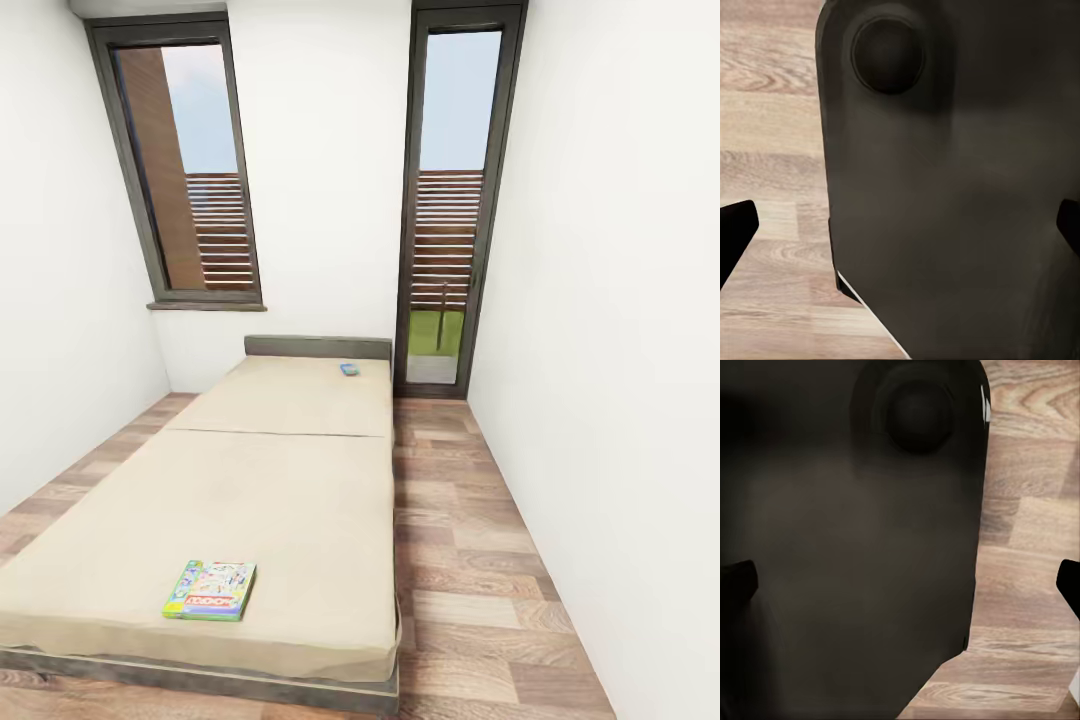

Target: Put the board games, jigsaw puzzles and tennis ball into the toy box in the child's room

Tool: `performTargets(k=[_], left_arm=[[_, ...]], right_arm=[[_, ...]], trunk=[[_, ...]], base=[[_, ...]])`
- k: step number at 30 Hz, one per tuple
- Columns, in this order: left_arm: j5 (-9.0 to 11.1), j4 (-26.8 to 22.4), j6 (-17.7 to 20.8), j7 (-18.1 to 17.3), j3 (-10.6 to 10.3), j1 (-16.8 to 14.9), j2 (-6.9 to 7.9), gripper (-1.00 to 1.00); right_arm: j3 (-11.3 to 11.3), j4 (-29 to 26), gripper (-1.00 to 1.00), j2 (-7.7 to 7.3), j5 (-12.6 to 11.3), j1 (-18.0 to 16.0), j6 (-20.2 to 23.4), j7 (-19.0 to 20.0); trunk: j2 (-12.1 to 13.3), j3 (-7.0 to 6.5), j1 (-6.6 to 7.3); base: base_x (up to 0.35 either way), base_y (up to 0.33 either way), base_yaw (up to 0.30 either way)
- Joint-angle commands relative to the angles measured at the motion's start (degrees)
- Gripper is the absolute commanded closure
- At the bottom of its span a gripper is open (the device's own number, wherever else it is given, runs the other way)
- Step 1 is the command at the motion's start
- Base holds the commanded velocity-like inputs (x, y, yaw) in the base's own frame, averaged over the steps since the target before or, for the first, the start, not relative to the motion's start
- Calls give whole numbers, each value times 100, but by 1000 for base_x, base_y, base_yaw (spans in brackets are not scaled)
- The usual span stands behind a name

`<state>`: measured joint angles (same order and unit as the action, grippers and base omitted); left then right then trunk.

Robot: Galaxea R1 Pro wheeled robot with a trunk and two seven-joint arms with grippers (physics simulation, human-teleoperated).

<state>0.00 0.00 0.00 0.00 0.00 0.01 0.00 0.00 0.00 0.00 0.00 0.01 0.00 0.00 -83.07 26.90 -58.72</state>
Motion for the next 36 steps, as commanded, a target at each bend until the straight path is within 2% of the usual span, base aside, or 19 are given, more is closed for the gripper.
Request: performTargets(k=[1, 4, 36], left_arm=[[0, 0, 0, 0, 0, -1, 0, -100], [41, -53, -25, -42, 1, 87, 91, -100], [41, -53, -25, -42, 1, 87, 91, -100]], right_arm=[[0, 0, -100, 0, 0, -1, 0, 0], [17, -83, -100, 43, 18, -100, 18, 59], [17, -83, -100, 43, 18, -116, 18, 59]], trunk=[[-1, 3, 0], [-1, 3, 0], [-1, 3, 0]], base=[[0, 0, 0], [0, 0, 0], [0, 0, 0]])
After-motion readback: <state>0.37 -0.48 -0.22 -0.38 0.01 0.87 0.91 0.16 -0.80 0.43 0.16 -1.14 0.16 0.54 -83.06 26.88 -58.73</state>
